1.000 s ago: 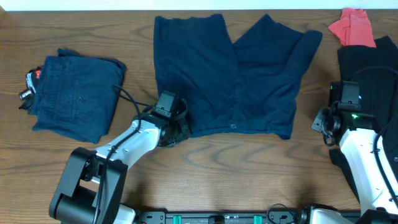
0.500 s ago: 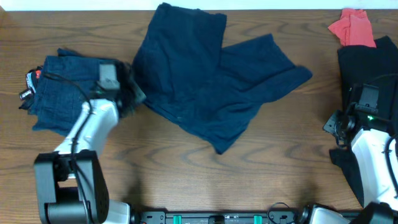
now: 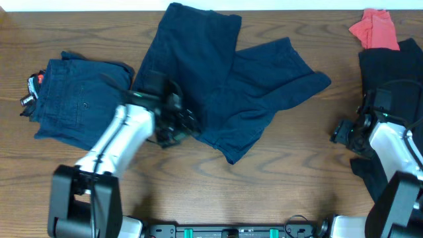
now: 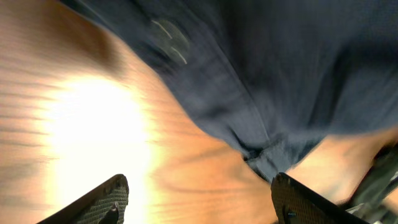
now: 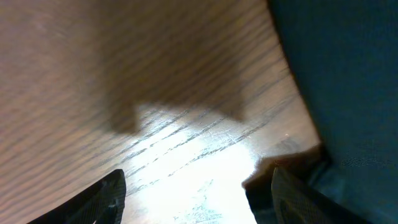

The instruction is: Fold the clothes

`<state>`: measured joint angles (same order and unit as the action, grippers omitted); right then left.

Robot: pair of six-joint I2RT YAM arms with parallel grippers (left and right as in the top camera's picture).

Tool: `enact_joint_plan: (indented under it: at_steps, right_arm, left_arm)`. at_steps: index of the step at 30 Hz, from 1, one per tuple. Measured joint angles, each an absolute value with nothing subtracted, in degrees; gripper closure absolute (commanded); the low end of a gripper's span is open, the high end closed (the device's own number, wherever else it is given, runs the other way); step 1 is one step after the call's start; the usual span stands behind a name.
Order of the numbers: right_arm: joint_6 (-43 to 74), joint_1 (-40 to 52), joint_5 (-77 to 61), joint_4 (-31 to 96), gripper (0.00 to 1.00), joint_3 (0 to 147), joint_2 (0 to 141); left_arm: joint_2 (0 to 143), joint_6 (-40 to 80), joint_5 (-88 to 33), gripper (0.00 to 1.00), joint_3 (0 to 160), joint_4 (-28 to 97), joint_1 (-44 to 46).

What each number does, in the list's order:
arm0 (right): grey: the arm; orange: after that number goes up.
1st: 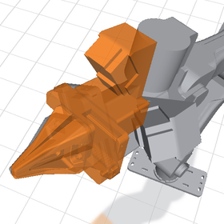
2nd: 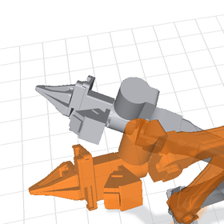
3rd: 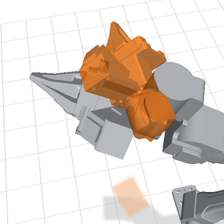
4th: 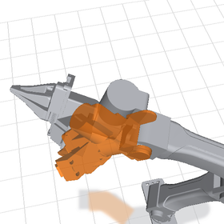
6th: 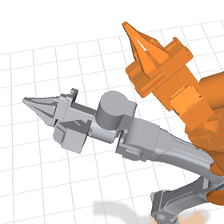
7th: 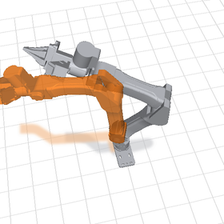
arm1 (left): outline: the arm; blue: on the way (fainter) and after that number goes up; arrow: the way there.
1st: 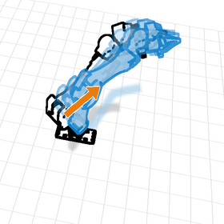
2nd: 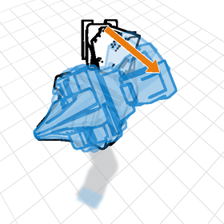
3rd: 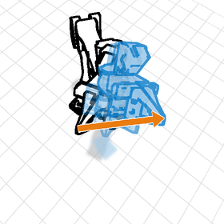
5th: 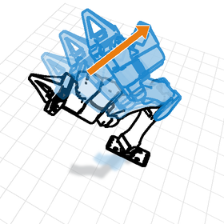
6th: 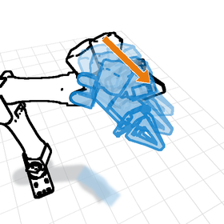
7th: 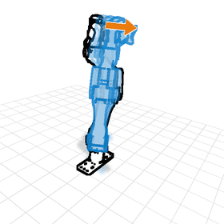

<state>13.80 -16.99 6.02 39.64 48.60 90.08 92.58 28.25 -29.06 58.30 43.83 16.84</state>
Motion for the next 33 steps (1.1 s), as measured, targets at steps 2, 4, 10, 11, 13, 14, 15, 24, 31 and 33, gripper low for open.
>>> enact_joint_plan:
  at_steps: [2,4,10,11,13,14,15,24,31,33]
  right_arm:
    - [13.8,-17.8,6.3,39.3,0.25,48.6,92.2]
    - [14.0,-19.1,6.8,38.7,0.24,48.6,94.5]
    - [16.5,-25.7,7.4,34.0,0.23,50.4,97.2]
    - [17.3,-26.9,7.5,33.1,0.22,50.5,97.5]
    - [18.8,-29.8,7.9,30.9,0.21,50.7,98.0]
    - [19.4,-31.3,8.1,29.7,0.20,50.7,98.1]
    - [19.9,-32.5,8.3,28.9,0.18,50.7,98.3]
    - [19.7,-44.0,4.4,22.5,0.14,50.7,99.5]
    - [11.6,-42.3,-22.5,16.9,0.01,51.1,99.5]
    - [10.3,-40.3,-27.8,16.9,0.01,51.1,99.2]
  left_arm:
    - [92.6,28.7,-29.7,0.25,56.5,41.0,20.8]
    - [92.6,29.8,-30.0,0.25,55.1,38.2,24.1]
    - [92.6,33.1,-30.1,0.25,53.9,34.7,30.1]
    - [92.6,33.3,-30.1,0.25,53.9,34.4,30.6]
    - [92.6,33.7,-30.1,0.25,53.9,34.2,31.6]
    - [92.6,33.9,-30.1,0.24,53.9,34.1,32.1]
    - [92.6,34.1,-30.1,0.24,53.9,34.1,32.4]
    - [92.6,35.2,-30.1,0.09,53.9,32.5,34.5]
    - [92.7,37.3,-29.6,0.20,53.8,30.1,36.2]
    - [93.0,37.9,-29.2,0.48,53.8,28.9,36.8]
